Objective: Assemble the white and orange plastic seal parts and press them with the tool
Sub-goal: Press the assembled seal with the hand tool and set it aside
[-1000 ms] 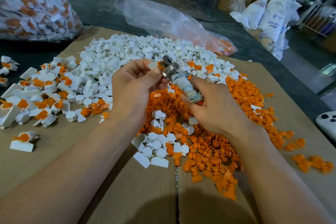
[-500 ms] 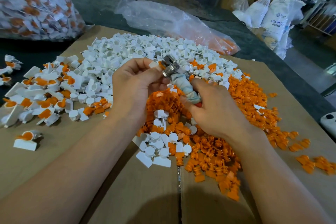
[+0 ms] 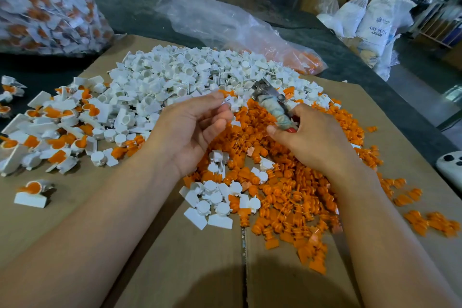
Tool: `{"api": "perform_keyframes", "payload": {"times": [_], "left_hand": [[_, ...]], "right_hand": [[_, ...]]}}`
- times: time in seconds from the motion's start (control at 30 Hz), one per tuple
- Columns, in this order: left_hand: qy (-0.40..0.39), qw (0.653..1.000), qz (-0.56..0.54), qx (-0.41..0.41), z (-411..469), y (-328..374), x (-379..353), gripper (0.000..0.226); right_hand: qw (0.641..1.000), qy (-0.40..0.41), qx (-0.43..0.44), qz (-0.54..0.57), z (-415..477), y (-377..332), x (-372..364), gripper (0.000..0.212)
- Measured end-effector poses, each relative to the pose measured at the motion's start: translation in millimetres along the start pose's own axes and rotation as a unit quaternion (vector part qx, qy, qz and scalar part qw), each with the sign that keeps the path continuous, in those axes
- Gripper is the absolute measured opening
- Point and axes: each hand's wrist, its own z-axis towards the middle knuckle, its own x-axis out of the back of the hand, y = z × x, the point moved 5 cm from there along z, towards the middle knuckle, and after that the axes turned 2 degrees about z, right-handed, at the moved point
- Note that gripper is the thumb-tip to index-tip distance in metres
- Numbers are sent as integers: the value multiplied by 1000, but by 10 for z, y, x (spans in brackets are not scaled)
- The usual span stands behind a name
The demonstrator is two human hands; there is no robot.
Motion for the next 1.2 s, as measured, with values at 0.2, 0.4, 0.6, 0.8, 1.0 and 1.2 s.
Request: {"api": "perform_keyframes", "payload": {"times": [0.2, 0.4, 0.6, 0.8, 1.0, 1.2], "left_hand": [[-16, 998, -30, 57, -12, -40, -14, 8], [-48, 995, -20, 79, -44, -40, -54, 7], [-61, 996, 34, 55, -74, -44, -57, 21], [-65, 991, 117, 6, -86, -42, -95, 23], [-72, 988, 138, -8, -90, -50, -99, 23], [-69, 989, 134, -5, -87, -45, -89, 22]], "right_hand": [[998, -30, -19, -60, 23, 40, -80, 59], [996, -48, -22, -71, 24, 27, -138, 59], [995, -57, -12, -82, 28, 32, -158, 65], [995, -64, -8, -81, 34, 39, -184, 63], [994, -76, 1, -83, 36, 42, -203, 50], [994, -72, 9, -82, 47, 48, -210, 50]]}}
